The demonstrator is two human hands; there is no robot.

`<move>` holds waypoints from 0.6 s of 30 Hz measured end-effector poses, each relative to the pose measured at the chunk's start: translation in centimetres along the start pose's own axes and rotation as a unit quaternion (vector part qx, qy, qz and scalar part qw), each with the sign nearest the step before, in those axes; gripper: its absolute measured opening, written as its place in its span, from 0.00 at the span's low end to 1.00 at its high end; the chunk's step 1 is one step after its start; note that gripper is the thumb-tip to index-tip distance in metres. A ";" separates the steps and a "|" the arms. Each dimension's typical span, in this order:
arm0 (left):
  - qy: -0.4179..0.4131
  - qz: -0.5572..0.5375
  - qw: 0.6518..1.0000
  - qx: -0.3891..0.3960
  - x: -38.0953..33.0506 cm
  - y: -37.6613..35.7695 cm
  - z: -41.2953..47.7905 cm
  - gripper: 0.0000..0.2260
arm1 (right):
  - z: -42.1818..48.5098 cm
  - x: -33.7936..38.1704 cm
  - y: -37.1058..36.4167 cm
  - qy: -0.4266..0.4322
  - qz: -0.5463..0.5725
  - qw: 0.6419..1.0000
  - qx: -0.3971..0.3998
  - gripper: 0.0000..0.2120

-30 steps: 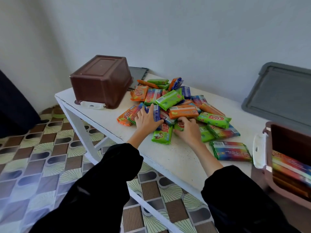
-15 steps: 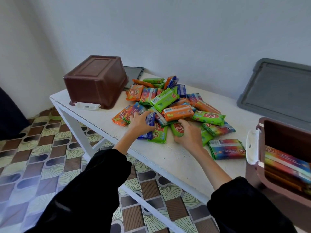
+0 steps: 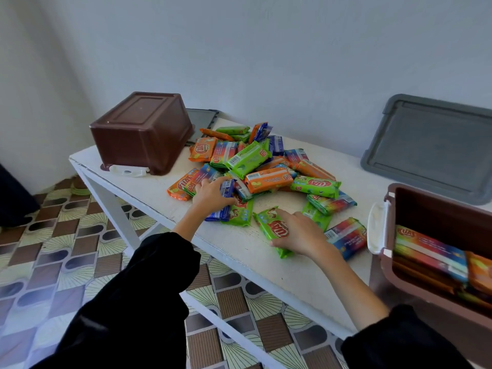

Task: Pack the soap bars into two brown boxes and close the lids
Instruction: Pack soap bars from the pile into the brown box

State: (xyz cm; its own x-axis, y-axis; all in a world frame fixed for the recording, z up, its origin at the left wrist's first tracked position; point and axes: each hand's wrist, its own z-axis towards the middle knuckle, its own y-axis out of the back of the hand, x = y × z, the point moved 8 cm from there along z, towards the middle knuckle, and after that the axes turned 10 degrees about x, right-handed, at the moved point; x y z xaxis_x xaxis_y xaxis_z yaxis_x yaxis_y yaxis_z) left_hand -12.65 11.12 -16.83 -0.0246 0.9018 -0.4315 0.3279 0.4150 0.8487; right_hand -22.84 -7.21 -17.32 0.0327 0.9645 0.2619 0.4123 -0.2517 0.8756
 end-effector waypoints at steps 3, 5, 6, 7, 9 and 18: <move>0.007 0.004 1.000 -0.012 -0.2 0.1 -0.4 0.32 | 0.6 0.5 0.1 -0.016 -0.007 0.999 -0.044 0.39; 0.011 0.004 1.000 -0.024 -0.2 0.2 -0.6 0.31 | 0.9 0.9 0.1 -0.025 -0.023 0.998 -0.061 0.37; 0.013 0.002 0.999 -0.032 -0.2 0.2 -0.7 0.31 | 1.0 1.1 0.2 -0.027 -0.029 0.997 -0.067 0.36; 0.014 -0.001 0.999 -0.040 -0.1 0.2 -0.7 0.31 | 1.2 1.3 0.3 -0.025 -0.034 0.996 -0.073 0.35; 0.009 -0.011 0.998 -0.053 0.0 0.5 -0.9 0.30 | 1.3 1.7 0.7 -0.017 -0.038 0.996 -0.082 0.33; -0.123 -0.030 0.990 -0.061 -4.9 4.0 -2.9 0.27 | -3.0 2.0 8.1 0.028 0.029 0.982 -0.187 0.36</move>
State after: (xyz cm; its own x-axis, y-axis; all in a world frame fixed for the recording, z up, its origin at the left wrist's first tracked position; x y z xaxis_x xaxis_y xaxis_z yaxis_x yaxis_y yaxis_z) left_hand -13.91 8.70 -10.41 0.1942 0.8247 -0.5312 0.2157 0.4923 0.8432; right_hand -22.17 -7.55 -8.52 -0.0086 0.9447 0.3277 0.0488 -0.3269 0.9438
